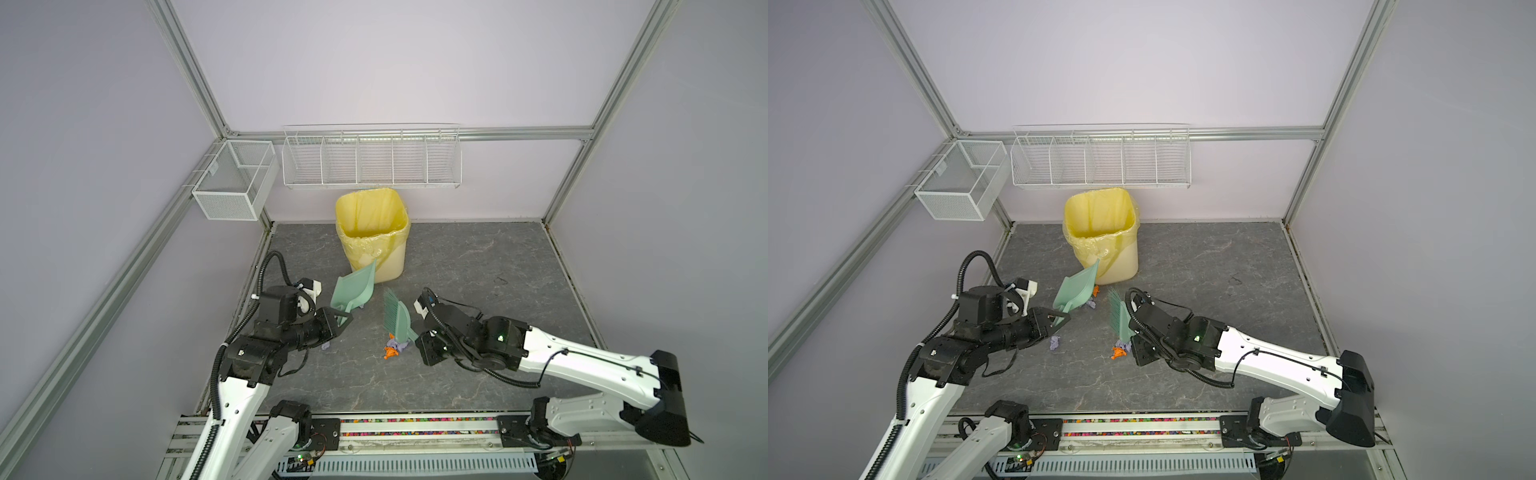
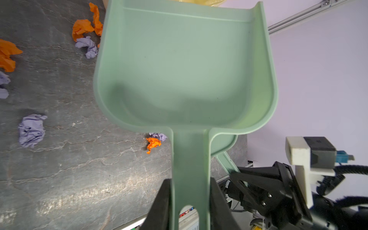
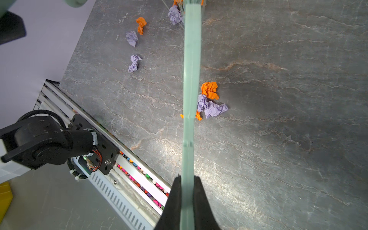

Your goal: Sweep away the paper scraps from the table

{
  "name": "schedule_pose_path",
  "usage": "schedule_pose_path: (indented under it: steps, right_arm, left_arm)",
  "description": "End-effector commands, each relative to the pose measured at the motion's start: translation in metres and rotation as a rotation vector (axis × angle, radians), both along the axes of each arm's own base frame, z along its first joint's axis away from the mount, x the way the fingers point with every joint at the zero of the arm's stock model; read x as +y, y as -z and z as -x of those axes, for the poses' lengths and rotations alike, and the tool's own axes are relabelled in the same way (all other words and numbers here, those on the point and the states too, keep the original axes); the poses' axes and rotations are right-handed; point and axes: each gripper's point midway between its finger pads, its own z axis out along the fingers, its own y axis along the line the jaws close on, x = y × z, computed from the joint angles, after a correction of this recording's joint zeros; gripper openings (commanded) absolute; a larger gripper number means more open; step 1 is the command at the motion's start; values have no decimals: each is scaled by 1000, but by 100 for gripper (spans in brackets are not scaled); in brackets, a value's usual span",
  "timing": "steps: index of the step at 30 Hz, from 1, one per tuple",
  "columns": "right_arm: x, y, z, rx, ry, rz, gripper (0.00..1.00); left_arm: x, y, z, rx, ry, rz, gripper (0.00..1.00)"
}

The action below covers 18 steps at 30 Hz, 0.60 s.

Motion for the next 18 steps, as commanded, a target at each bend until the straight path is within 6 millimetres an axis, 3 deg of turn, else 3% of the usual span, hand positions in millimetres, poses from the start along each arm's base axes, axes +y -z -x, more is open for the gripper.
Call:
schedule_pose_path:
  steps: [1,9,18]
  right_arm:
    - [14,-3,4,23,-8,-54,7]
    - [28,11,21,89,-55,-54,7]
    - [28,39,42,188,-87,14,7]
  left_arm:
    - [6,-5,-1,-43,-4,-53,0]
    - [4,8,-6,-8,-5,-53,0]
    - [3,12,-1,-7,16,-53,0]
